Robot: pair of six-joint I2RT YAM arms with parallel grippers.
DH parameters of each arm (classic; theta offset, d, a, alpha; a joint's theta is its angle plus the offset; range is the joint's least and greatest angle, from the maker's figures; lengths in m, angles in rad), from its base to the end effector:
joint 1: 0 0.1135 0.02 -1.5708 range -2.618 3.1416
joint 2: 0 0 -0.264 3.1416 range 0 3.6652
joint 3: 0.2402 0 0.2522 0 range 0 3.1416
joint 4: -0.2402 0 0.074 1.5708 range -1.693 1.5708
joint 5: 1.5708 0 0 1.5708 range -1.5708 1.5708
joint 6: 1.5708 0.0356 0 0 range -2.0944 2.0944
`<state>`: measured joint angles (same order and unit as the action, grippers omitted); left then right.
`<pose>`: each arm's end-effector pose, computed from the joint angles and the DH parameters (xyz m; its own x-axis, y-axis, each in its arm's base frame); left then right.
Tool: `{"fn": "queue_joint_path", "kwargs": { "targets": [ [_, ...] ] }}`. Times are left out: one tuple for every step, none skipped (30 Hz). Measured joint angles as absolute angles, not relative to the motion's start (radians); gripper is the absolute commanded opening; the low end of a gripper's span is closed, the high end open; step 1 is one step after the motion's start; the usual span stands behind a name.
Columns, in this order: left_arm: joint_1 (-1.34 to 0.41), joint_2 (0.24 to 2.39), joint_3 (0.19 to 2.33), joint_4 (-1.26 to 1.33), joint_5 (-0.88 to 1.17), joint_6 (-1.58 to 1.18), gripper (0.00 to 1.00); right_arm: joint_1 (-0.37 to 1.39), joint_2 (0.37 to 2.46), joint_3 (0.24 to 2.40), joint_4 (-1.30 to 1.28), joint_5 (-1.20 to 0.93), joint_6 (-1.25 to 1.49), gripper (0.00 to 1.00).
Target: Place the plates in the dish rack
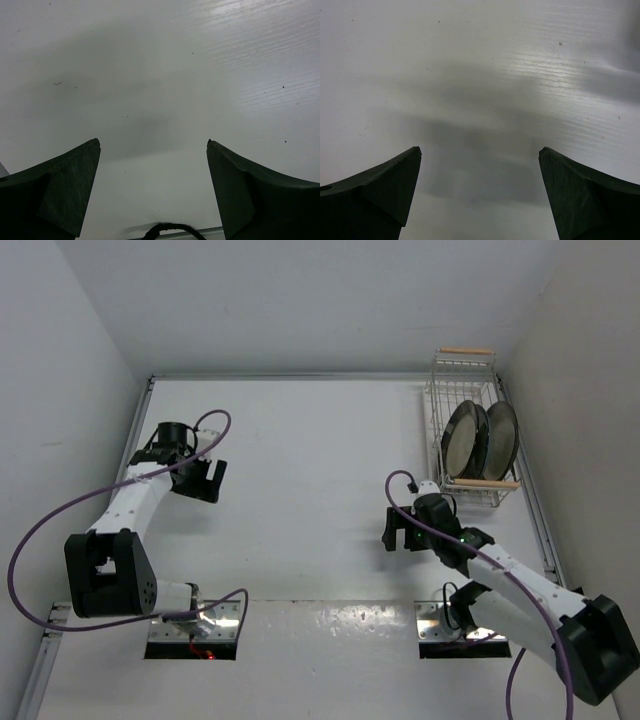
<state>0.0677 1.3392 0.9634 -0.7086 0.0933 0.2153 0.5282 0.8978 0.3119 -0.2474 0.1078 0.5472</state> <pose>0.2601 0.0143 0.2396 -0.8667 0.1544 -0.4743 0.1651 0.9861 0.0194 0.1455 0.0805 0.1535 -0.7741 0.1472 -0.6157 -0.0419 0.9585 0.2819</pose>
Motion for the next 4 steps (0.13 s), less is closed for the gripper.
{"fn": "queue_joint_path", "kwargs": {
  "targets": [
    [0.068, 1.34, 0.963, -0.709, 0.093, 0.215, 0.92, 0.528, 0.902, 0.312, -0.247, 0.11, 0.547, 1.0],
    [0.068, 1.34, 0.963, -0.709, 0.094, 0.215, 0.92, 0.529, 0.907, 0.313, -0.247, 0.114, 0.547, 1.0],
    [0.068, 1.34, 0.963, -0.709, 0.097, 0.215, 0.92, 0.528, 0.914, 0.316, -0.249, 0.117, 0.547, 1.0],
    [0.068, 1.34, 0.963, -0.709, 0.099, 0.215, 0.92, 0.528, 0.924, 0.322, -0.252, 0.121, 0.547, 1.0]
  ]
}}
